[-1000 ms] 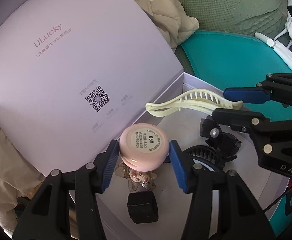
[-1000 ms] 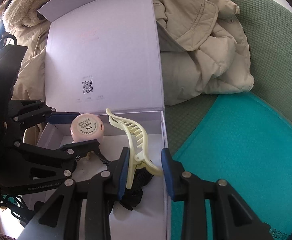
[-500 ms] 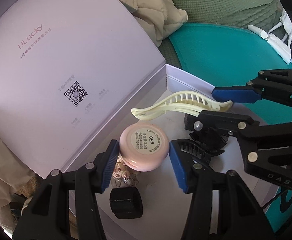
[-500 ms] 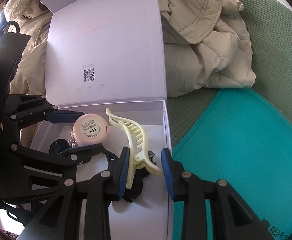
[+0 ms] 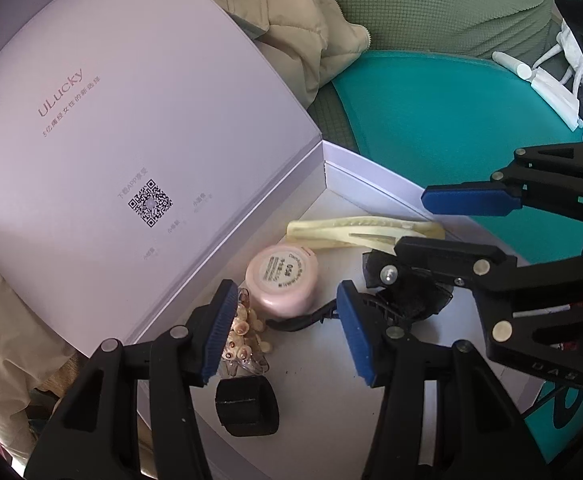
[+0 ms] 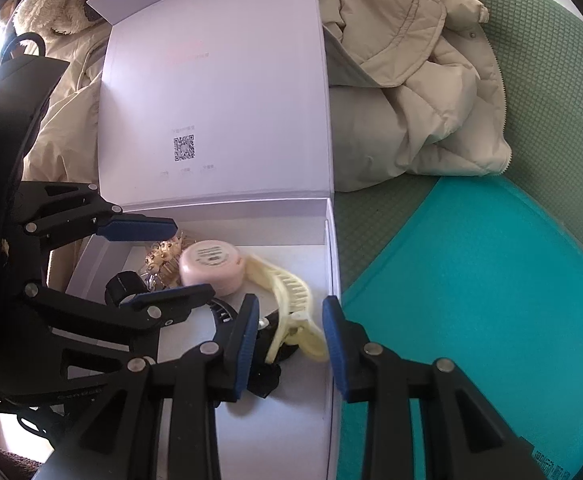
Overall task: Organize objects
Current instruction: 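Open the left tool releasing the compact while the right tool releases the claw clip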
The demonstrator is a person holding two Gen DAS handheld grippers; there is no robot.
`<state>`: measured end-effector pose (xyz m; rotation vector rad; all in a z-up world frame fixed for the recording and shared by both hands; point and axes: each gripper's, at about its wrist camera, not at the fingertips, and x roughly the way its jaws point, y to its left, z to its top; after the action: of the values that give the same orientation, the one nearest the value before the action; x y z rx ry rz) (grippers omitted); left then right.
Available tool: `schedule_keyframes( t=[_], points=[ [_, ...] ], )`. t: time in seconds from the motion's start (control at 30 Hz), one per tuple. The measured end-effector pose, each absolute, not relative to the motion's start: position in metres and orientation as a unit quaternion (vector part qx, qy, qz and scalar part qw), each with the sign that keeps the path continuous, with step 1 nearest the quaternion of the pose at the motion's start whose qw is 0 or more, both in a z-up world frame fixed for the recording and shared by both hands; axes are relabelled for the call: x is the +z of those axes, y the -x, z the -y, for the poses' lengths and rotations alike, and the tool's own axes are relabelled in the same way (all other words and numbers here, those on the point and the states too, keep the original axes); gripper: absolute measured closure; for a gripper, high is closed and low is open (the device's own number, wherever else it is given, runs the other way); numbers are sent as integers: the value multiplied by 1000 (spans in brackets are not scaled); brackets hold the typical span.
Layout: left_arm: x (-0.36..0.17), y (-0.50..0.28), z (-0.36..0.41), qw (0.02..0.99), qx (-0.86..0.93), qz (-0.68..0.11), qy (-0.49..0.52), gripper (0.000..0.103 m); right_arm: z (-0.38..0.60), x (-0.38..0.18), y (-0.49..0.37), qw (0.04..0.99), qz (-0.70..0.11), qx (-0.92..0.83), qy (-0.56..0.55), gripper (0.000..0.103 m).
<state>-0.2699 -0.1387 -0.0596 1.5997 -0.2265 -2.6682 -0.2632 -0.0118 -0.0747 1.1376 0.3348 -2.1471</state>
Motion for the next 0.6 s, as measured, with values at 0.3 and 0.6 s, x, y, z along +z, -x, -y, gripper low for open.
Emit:
schedule_keyframes(
  t=[0.3, 0.6],
  points=[
    [-44, 273, 135, 11, -861, 65, -504, 53, -3, -60, 259, 327, -120, -833, -430, 63],
    [-21, 276, 120, -4, -873, 65, -483, 53, -33, -44, 256, 304, -97, -846, -426, 63]
  ],
)
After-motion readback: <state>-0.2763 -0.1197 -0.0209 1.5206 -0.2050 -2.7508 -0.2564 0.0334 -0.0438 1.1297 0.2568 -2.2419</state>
